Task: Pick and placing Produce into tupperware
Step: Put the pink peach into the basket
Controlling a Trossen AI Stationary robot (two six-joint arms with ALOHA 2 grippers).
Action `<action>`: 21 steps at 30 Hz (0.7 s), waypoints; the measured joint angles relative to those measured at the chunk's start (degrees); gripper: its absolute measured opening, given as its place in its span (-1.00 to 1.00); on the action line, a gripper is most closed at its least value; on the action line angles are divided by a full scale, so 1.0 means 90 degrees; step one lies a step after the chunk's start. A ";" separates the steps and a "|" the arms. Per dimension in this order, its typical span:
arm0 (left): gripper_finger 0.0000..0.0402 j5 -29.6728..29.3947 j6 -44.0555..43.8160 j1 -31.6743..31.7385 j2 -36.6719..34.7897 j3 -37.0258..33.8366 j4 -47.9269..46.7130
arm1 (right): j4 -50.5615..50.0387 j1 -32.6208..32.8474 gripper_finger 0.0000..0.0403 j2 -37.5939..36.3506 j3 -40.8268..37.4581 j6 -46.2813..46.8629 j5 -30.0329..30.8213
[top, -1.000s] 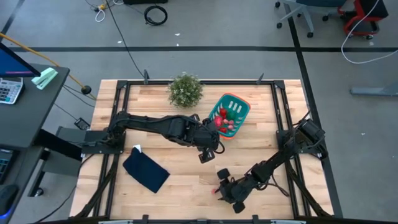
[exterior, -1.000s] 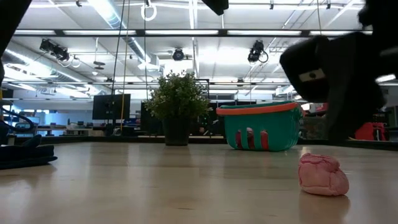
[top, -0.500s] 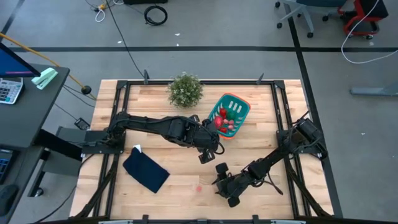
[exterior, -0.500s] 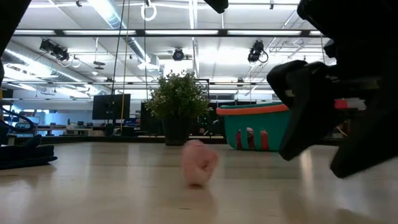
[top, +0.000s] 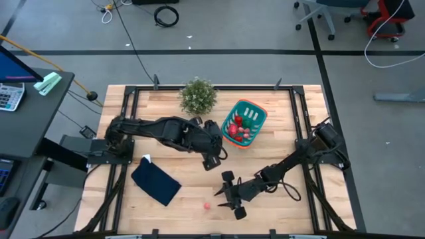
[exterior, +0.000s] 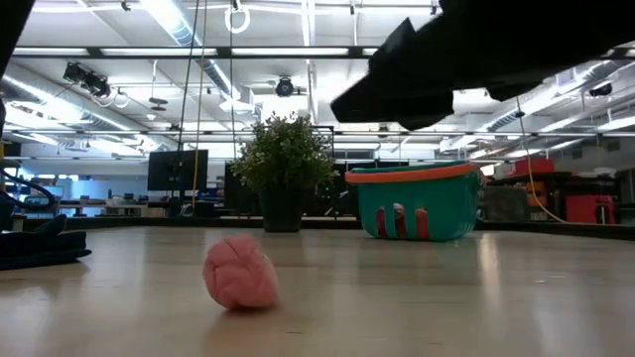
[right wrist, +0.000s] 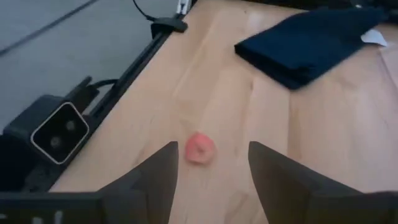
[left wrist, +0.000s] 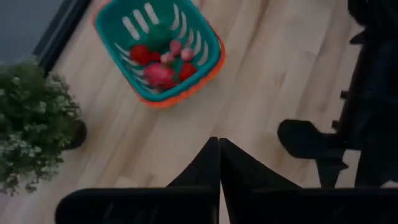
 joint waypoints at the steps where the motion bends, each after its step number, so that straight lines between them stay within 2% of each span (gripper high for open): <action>1: -0.96 -0.0047 -0.0002 0.0016 -0.0062 0.0000 -0.0033 | 0.0062 -0.0003 0.01 0.0001 0.0000 0.0044 0.0009; 11: -0.87 -0.0151 0.0013 0.0119 -0.0453 -0.0002 -0.0169 | 0.0417 -0.0016 0.00 0.0440 0.0400 0.0059 -0.0198; 21: -0.96 -0.0155 0.0047 0.0095 -0.0530 -0.0005 -0.0211 | 0.0410 -0.0044 -0.02 0.1598 0.1423 -0.0093 -0.0075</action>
